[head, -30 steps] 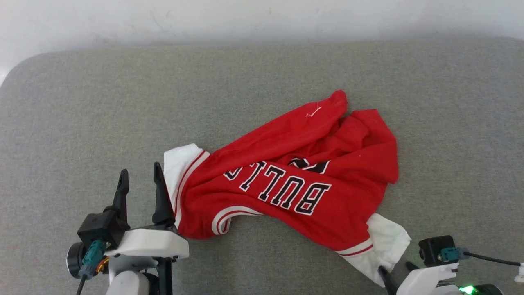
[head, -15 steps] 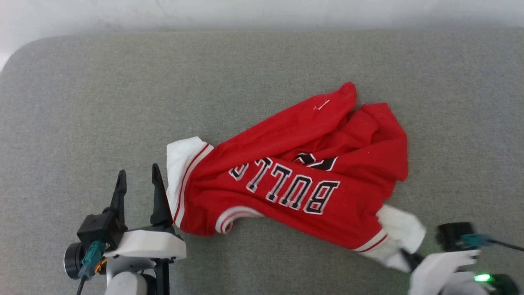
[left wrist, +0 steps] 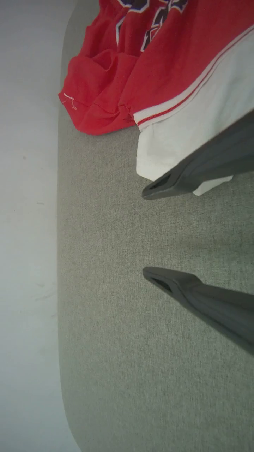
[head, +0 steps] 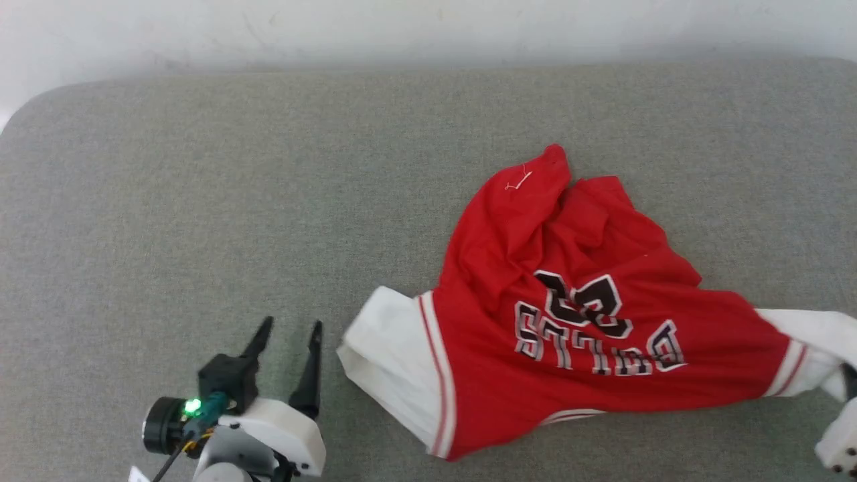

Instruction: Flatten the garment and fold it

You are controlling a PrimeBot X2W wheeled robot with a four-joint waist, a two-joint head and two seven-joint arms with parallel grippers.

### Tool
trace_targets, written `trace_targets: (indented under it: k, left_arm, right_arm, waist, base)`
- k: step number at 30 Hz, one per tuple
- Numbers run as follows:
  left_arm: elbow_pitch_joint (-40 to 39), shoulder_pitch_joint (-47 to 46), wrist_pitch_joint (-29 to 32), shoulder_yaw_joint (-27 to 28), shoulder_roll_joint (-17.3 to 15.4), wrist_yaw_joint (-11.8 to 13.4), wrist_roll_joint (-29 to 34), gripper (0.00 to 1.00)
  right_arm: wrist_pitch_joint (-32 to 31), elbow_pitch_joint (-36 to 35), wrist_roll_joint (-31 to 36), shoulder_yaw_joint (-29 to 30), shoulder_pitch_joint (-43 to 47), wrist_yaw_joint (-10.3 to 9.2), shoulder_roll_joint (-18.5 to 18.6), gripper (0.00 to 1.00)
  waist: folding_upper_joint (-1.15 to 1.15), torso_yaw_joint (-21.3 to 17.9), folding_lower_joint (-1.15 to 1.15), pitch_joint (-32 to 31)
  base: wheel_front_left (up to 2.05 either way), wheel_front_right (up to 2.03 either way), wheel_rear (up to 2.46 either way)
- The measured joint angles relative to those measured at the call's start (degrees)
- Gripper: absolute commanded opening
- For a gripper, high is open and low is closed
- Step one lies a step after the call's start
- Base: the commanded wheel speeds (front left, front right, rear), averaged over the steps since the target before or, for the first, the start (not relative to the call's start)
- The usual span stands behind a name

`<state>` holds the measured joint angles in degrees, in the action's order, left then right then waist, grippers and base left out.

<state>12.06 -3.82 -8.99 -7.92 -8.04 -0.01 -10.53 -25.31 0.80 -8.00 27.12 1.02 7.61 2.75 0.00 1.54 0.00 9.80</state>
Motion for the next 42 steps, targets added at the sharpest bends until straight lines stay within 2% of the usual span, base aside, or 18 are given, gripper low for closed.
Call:
trace_targets:
  k: [4, 9, 13, 22, 23, 24, 25, 30, 36, 40, 42]
  left_arm:
    - [0.4, 0.3, 5.2, -3.2, -1.8, -3.3, 0.4, 1.00]
    - [0.2, 0.4, 11.2, -6.3, -2.0, -5.3, -0.9, 1.00]
    - [0.9, 0.3, 17.6, -7.4, -1.6, -5.6, -2.7, 1.00]
    - [1.5, -1.9, 29.2, -8.2, -0.6, -4.2, -4.2, 1.00]
    - [1.5, -2.2, 30.9, -8.3, -0.6, -4.0, -4.4, 0.89]
    - [1.5, -2.6, 32.5, -8.5, -0.7, -4.0, -4.6, 0.29]
    - [1.5, -2.9, 34.0, -8.7, -0.8, -4.0, -4.7, 0.00]
    - [0.3, -3.3, 38.8, -10.8, -1.2, -4.9, -6.3, 0.00]
    - [-3.1, -2.2, 37.6, -12.3, -3.4, -6.2, -7.8, 0.00]
    - [-8.5, -2.5, 34.6, -11.0, -3.5, -7.0, -15.2, 0.00]
    - [-11.8, -4.1, 34.0, -10.4, -4.6, -7.0, -18.9, 0.00]
  right_arm:
    - [1.7, 2.3, 1.4, 4.4, -2.3, 0.00, 0.1, 0.00]
    - [2.2, 4.1, 1.8, 4.3, -3.3, 0.00, 0.0, 0.00]
    - [2.4, 5.4, 1.4, 3.4, -3.3, 0.00, 0.0, 0.00]
    - [2.7, 6.7, 0.4, 0.2, -3.1, 0.00, 0.0, 0.00]
    - [2.8, 6.8, 0.4, -0.1, -3.0, 0.00, 0.0, 0.00]
    - [2.8, 6.8, 0.3, -0.3, -3.0, 0.00, 0.0, 0.00]
    - [2.8, 6.8, 0.3, -0.6, -3.0, 0.00, 0.1, 0.00]
    - [2.7, 6.5, -0.1, -1.7, -2.6, 0.00, 0.0, 0.00]
    - [1.1, 4.6, -0.3, -3.7, -1.6, 0.00, 0.0, 0.00]
    - [-2.5, 0.0, 0.9, -6.7, -1.6, 0.00, 0.1, 0.00]
    - [-5.6, -2.9, 1.5, -9.2, -2.0, 0.00, 0.6, 0.00]
  waist:
    - [0.00, -0.3, 0.00, -0.2]
    - [0.00, -0.5, 0.00, -0.4]
    - [0.00, -1.0, 0.00, -0.5]
    - [0.00, -2.3, -0.01, -0.6]
    - [0.00, -2.5, -0.01, -0.6]
    - [0.00, -2.7, -0.01, -0.6]
    - [0.00, -3.0, -0.01, -0.7]
    - [0.00, -3.7, -0.01, -0.8]
    - [0.00, -3.6, 0.00, -0.9]
    - [0.00, -3.3, 0.00, -1.0]
    - [0.00, -3.2, 0.00, -0.9]
  base:
    - [0.00, 0.00, 0.00]
    - [0.00, 0.00, 0.00]
    - [0.00, 0.00, 0.00]
    - [0.00, 0.00, 0.00]
    - [0.00, 0.00, 0.00]
    - [0.00, 0.00, 0.00]
    - [0.00, 0.00, 0.00]
    - [0.00, 0.00, 0.00]
    - [0.00, 0.00, 0.00]
    - [0.00, 0.00, 0.00]
    - [0.00, 0.00, 0.00]
